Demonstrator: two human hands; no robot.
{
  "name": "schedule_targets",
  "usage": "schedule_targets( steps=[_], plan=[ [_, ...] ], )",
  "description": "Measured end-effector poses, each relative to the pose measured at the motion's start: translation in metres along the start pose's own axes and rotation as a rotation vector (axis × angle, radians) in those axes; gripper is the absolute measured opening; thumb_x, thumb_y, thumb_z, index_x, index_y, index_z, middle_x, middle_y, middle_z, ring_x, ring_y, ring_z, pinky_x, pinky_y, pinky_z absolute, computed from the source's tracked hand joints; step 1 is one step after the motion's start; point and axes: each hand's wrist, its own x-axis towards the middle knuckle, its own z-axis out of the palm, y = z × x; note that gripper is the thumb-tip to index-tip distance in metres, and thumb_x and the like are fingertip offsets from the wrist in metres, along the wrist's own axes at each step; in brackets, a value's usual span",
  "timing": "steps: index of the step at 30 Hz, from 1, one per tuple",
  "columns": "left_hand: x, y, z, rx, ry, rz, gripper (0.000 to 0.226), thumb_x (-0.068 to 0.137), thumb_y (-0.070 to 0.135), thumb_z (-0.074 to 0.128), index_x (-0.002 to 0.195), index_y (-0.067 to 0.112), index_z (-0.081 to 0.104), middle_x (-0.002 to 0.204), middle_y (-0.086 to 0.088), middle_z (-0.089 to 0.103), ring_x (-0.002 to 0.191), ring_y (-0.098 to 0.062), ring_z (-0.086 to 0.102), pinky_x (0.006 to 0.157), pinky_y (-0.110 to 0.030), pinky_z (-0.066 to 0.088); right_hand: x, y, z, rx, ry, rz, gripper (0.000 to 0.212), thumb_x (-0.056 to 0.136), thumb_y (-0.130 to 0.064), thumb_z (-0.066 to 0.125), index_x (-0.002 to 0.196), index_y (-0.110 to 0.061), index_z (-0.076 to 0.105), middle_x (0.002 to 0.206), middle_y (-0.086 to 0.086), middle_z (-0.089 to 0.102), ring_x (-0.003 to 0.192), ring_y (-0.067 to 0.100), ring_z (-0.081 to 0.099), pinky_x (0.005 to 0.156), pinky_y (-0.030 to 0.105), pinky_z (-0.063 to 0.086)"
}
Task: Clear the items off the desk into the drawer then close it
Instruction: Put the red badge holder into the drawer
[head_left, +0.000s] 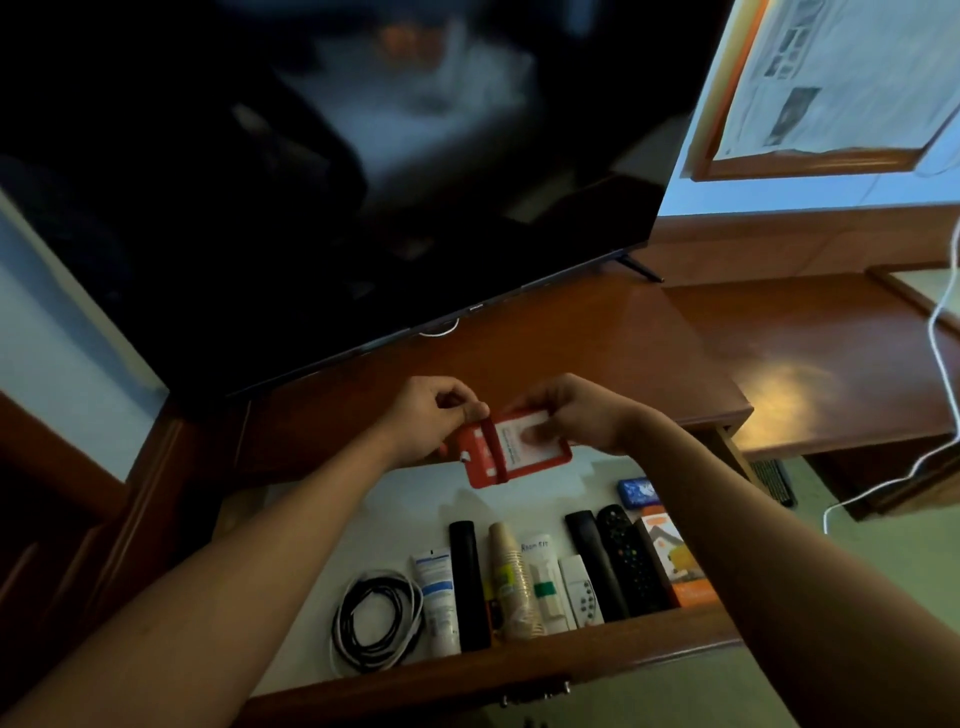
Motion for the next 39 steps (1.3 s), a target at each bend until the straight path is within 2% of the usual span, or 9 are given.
schedule_targets(
  steps=[5, 10, 14, 19, 22, 26, 30, 34, 39],
  plan=[
    [-0.003, -0.001, 0.011, -0.648, -0.103, -0.228, 0.018, 0.095, 0.030, 0.059, 0.089, 0.014, 0.067, 0.084, -0.010, 0.063, 0.074, -0.022, 0.059, 0.067, -0.032, 0.049, 0.002, 0.009, 0.001, 0.561, -0.113, -0.066, 0.039, 0.092, -0.001, 0.060, 0.131, 0.000, 0.059, 0.112, 0.018, 0.065, 0.098, 0.027, 0.066, 0.080, 0.036, 0.057],
    [-0.006, 0.014, 0.044, -0.678, 0.047, -0.283, 0.024, 0.105, 0.018, 0.039, 0.095, 0.011, 0.060, 0.067, -0.002, 0.048, 0.049, -0.010, 0.041, 0.052, -0.025, 0.035, 0.012, 0.015, 0.011, 0.843, 0.230, -0.054, 0.038, 0.089, -0.004, 0.068, 0.127, -0.005, 0.062, 0.119, 0.022, 0.067, 0.099, 0.031, 0.070, 0.084, 0.043, 0.059],
    [-0.011, 0.015, 0.059, -0.423, 0.079, -0.279, 0.025, 0.105, 0.023, 0.045, 0.101, 0.008, 0.063, 0.067, 0.000, 0.051, 0.047, -0.009, 0.039, 0.045, -0.024, 0.031, 0.010, 0.014, 0.007, 0.430, 0.561, -0.063, 0.033, 0.088, -0.012, 0.074, 0.118, -0.015, 0.060, 0.112, 0.008, 0.067, 0.093, 0.020, 0.073, 0.075, 0.037, 0.063],
    [-0.013, 0.017, 0.056, -0.124, 0.005, -0.283, 0.028, 0.102, 0.027, 0.050, 0.095, 0.004, 0.066, 0.071, -0.002, 0.055, 0.050, -0.009, 0.042, 0.050, -0.026, 0.034, 0.006, 0.007, 0.006, -0.026, 0.685, -0.215, 0.021, 0.091, -0.010, 0.069, 0.106, -0.019, 0.057, 0.103, -0.010, 0.063, 0.088, 0.003, 0.064, 0.065, 0.015, 0.057],
    [-0.012, 0.027, 0.050, 0.166, -0.039, -0.177, 0.027, 0.101, 0.029, 0.053, 0.083, 0.014, 0.066, 0.072, -0.004, 0.060, 0.061, -0.014, 0.052, 0.062, -0.030, 0.040, 0.005, 0.009, -0.001, -0.329, 0.627, -0.292, 0.020, 0.090, -0.016, 0.069, 0.108, -0.017, 0.059, 0.104, -0.006, 0.063, 0.091, 0.008, 0.062, 0.074, 0.021, 0.055],
    [-0.004, 0.043, 0.033, 0.484, 0.004, -0.007, 0.018, 0.097, 0.039, 0.059, 0.095, 0.027, 0.073, 0.079, 0.006, 0.067, 0.071, -0.014, 0.061, 0.062, -0.032, 0.046, 0.004, 0.017, -0.013, -0.588, 0.450, -0.295, 0.026, 0.085, -0.022, 0.076, 0.107, -0.019, 0.064, 0.105, -0.005, 0.060, 0.093, 0.012, 0.059, 0.080, 0.026, 0.053],
    [0.009, 0.053, 0.024, 0.400, 0.101, 0.115, 0.014, 0.092, 0.035, 0.066, 0.091, 0.026, 0.076, 0.083, 0.012, 0.070, 0.081, -0.004, 0.063, 0.073, -0.029, 0.051, -0.003, 0.018, -0.023, -0.235, 0.207, -0.188, 0.024, 0.090, -0.001, 0.062, 0.107, -0.018, 0.065, 0.104, -0.004, 0.064, 0.099, 0.018, 0.066, 0.074, 0.024, 0.055],
    [0.019, 0.049, 0.028, -0.116, 0.136, -0.018, 0.015, 0.087, 0.033, 0.070, 0.089, 0.020, 0.075, 0.087, -0.001, 0.073, 0.078, -0.015, 0.068, 0.077, -0.035, 0.055, -0.010, 0.018, -0.031, 0.381, 0.081, -0.140, 0.028, 0.091, 0.002, 0.063, 0.118, -0.007, 0.066, 0.111, 0.013, 0.069, 0.098, 0.027, 0.070, 0.080, 0.038, 0.060],
    [0.018, 0.035, 0.051, -0.695, 0.024, -0.258, 0.038, 0.100, 0.008, 0.048, 0.068, 0.019, 0.065, 0.065, -0.003, 0.049, 0.057, -0.016, 0.041, 0.051, -0.027, 0.038, -0.007, 0.025, -0.028, 0.853, 0.027, -0.111, 0.048, 0.081, -0.004, 0.073, 0.127, -0.002, 0.061, 0.114, 0.023, 0.067, 0.096, 0.034, 0.068, 0.079, 0.044, 0.061]
  ],
)
